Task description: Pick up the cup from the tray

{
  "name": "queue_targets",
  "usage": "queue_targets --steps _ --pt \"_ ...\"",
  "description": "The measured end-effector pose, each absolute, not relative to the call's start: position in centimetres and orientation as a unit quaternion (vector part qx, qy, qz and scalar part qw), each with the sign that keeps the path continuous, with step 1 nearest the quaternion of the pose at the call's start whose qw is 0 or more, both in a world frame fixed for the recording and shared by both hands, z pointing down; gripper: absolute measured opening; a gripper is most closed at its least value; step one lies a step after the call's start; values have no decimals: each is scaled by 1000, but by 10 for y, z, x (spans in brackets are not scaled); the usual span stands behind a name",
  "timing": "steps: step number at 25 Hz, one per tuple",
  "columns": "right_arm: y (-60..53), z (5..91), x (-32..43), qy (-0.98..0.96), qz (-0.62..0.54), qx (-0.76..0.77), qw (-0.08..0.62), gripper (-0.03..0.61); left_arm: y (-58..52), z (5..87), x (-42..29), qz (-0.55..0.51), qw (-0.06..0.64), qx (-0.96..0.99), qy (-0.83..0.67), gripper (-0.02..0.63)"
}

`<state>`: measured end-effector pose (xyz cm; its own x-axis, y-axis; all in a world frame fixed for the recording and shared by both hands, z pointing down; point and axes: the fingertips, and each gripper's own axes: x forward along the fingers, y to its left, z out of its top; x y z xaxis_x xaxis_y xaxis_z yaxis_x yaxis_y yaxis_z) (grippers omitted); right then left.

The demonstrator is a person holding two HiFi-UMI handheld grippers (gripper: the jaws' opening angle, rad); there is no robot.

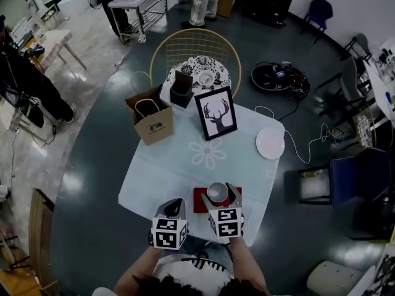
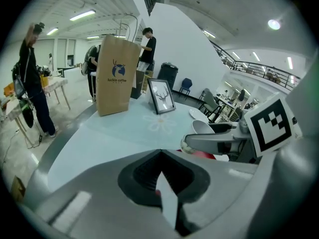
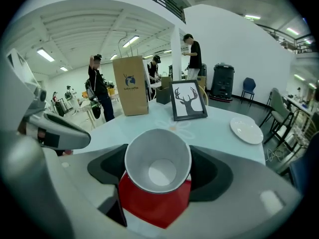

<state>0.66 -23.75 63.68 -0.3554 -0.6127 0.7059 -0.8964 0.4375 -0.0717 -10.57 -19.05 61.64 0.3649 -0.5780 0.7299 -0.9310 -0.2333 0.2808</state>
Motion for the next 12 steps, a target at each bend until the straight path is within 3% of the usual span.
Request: queue_targets --steps 12 --pt "-275 646 11 -775 235 501 306 391 -201 625 -112 262 360 755 -482 2"
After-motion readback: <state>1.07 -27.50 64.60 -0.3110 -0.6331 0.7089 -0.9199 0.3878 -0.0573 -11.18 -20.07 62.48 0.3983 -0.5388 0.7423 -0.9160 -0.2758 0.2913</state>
